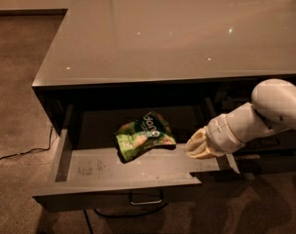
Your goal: Open top drawer
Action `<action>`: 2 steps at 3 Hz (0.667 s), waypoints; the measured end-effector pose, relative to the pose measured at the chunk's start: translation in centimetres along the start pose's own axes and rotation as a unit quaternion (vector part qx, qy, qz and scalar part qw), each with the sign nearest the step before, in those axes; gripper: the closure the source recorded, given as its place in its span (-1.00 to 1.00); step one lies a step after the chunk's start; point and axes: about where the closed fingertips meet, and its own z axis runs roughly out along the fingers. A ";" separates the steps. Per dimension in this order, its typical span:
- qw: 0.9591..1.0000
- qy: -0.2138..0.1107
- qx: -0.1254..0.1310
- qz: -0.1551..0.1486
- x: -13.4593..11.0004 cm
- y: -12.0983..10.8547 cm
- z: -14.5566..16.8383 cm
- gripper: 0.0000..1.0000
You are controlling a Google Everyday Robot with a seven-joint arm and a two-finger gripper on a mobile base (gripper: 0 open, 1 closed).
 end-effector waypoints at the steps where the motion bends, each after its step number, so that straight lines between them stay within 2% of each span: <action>1: 1.000 -0.002 -0.017 -0.004 0.4 -0.2 2.1 1.00; 2: 0.999 0.002 -0.032 -0.005 0.9 0.1 3.6 1.00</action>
Offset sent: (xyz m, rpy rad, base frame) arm 0.0042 0.0184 -0.0510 -0.0387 0.0669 0.0657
